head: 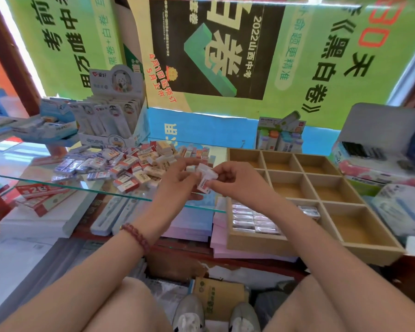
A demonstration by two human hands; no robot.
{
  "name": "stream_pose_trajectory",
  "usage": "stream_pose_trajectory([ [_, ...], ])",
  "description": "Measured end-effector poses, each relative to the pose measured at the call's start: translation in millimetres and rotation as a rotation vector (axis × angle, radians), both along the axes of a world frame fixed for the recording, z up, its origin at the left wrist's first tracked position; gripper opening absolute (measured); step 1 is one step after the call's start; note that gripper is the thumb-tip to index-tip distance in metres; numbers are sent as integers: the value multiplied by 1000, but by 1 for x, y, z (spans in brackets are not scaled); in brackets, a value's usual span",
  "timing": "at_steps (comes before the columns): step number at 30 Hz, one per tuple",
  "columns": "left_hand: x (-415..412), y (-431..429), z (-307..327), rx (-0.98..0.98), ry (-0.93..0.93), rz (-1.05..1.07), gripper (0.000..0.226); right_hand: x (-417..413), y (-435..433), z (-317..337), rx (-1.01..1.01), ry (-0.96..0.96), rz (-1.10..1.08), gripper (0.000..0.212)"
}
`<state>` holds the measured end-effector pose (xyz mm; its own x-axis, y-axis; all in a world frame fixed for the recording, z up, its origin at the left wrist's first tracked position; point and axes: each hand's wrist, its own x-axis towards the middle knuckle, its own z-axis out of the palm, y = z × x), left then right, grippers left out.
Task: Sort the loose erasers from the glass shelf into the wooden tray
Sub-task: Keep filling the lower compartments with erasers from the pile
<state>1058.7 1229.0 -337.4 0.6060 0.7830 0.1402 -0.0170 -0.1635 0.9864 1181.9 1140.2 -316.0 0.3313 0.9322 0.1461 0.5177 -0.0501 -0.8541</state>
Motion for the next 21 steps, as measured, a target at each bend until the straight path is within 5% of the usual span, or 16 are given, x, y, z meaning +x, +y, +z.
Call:
stream_pose_trajectory([
  [10,58,-63,21,14,-104,-228,16,39,-66,8,134,378,-280,24],
  [21,109,-113,18,-88,-142,-319,20,82,-119,3,116,320,-359,23],
])
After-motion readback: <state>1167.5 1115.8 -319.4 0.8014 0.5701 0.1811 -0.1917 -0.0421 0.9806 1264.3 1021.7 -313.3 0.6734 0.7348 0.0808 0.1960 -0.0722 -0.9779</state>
